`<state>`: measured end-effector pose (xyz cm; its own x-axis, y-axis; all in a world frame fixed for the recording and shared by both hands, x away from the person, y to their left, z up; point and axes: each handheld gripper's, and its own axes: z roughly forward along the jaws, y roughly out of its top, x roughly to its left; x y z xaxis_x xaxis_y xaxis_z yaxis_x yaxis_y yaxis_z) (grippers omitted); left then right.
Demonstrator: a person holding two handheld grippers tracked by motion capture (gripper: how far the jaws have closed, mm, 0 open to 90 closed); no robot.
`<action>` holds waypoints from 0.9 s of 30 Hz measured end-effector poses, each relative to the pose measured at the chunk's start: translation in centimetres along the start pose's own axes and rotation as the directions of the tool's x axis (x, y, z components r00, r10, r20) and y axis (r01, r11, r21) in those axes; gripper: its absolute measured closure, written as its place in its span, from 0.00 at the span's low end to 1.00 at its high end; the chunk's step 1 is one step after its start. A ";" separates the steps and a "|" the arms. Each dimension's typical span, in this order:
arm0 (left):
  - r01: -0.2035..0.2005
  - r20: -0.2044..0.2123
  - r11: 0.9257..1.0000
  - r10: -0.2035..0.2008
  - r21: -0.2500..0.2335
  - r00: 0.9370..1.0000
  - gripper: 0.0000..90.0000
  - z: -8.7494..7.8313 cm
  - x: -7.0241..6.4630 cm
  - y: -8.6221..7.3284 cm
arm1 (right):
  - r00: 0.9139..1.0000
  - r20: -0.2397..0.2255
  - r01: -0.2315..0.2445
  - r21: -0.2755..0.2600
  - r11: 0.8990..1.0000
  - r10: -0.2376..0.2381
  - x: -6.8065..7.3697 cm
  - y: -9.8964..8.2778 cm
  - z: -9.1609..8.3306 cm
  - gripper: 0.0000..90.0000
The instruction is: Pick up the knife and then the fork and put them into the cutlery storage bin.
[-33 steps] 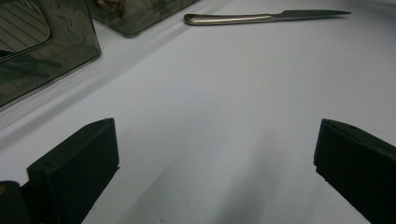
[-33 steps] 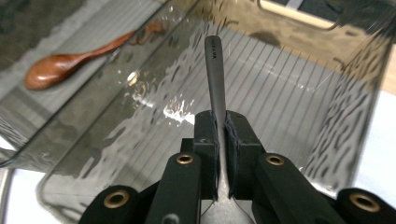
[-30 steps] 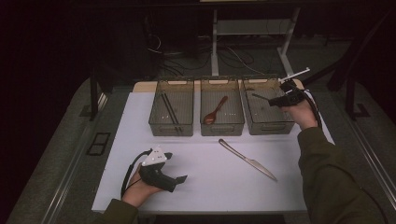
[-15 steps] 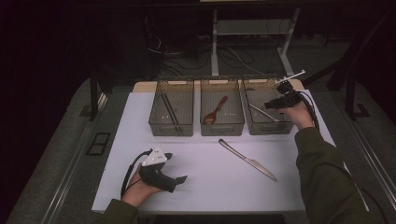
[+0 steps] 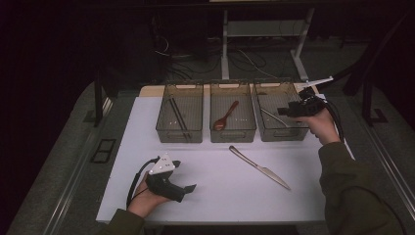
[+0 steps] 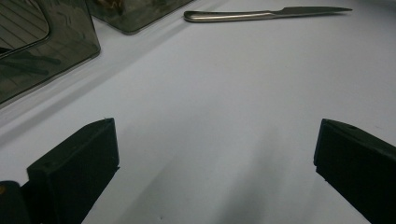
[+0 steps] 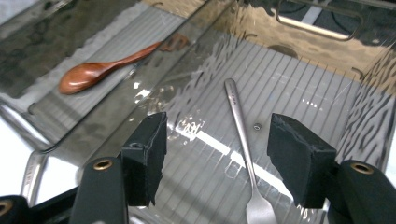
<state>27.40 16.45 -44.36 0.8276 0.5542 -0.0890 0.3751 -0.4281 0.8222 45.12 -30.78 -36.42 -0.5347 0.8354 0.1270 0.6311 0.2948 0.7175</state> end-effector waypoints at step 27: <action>-0.008 -0.004 1.000 0.008 -0.016 1.000 0.00 -0.4 0.0 0.0 | 0.988 -0.134 0.067 -0.061 0.996 -0.075 5.3 -4.0 -4.1 0.41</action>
<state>27.21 16.70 -44.11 0.8291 0.5533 -0.0805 0.3619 -0.4213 0.8316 37.47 -29.43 -35.83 -0.6509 0.7414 0.1632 0.5583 0.3218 0.7647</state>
